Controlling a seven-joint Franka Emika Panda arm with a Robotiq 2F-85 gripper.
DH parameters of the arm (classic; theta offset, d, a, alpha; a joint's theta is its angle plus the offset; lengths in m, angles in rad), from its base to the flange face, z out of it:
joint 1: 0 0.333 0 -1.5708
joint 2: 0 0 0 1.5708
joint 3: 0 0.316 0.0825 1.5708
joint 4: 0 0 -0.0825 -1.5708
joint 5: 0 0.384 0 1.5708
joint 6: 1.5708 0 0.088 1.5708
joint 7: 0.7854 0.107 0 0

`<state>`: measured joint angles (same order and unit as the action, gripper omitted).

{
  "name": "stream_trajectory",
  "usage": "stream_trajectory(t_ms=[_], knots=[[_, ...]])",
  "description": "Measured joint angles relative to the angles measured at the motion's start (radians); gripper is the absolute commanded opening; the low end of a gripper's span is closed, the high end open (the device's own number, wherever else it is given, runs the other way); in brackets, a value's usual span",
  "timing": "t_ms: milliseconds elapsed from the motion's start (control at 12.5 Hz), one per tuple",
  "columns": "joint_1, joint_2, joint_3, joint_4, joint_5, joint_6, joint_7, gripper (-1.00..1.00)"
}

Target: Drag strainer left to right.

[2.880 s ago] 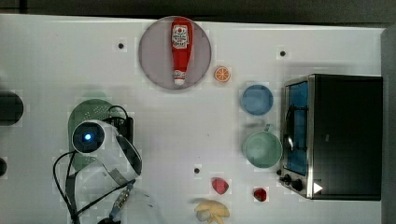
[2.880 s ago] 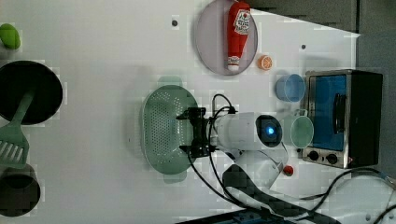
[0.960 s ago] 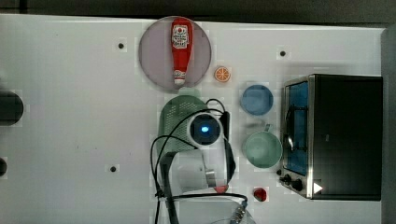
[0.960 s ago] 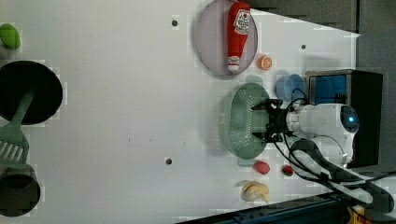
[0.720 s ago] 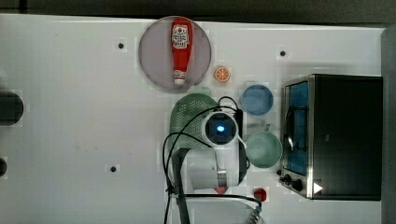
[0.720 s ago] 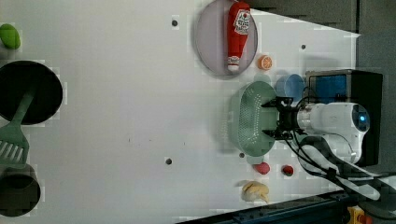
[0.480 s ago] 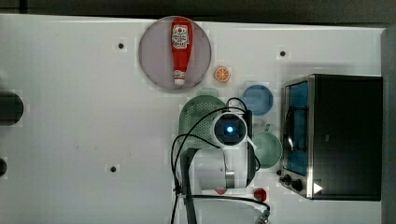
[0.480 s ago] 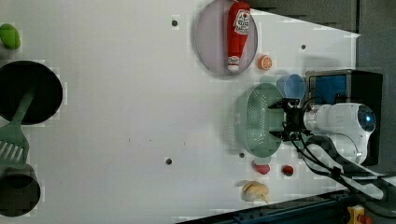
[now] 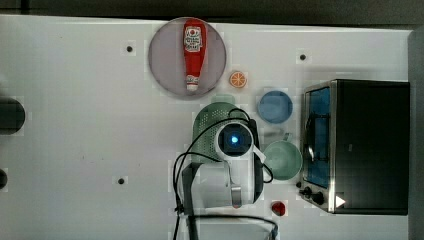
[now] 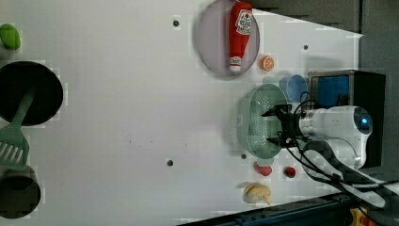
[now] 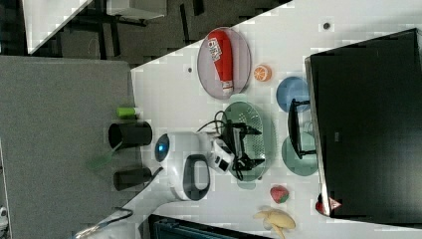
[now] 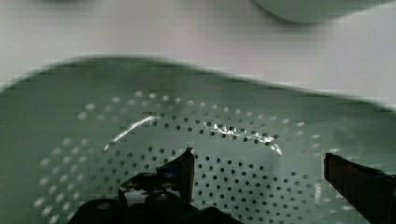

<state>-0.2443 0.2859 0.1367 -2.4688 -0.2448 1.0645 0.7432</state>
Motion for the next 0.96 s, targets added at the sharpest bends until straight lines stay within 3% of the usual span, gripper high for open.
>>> stream_trajectory(t_ms=[320, 640, 720, 960], knots=[[0.014, -0.217, 0.026, 0.105, -0.001, -0.348, -0.179, 1.00], [0.012, -0.412, 0.037, 0.291, 0.289, -0.679, -0.437, 1.00], [0.011, -0.470, 0.038, 0.340, 0.309, -0.753, -0.498, 1.00], [0.020, -0.612, 0.037, 0.480, 0.253, -0.966, -0.598, 1.00]])
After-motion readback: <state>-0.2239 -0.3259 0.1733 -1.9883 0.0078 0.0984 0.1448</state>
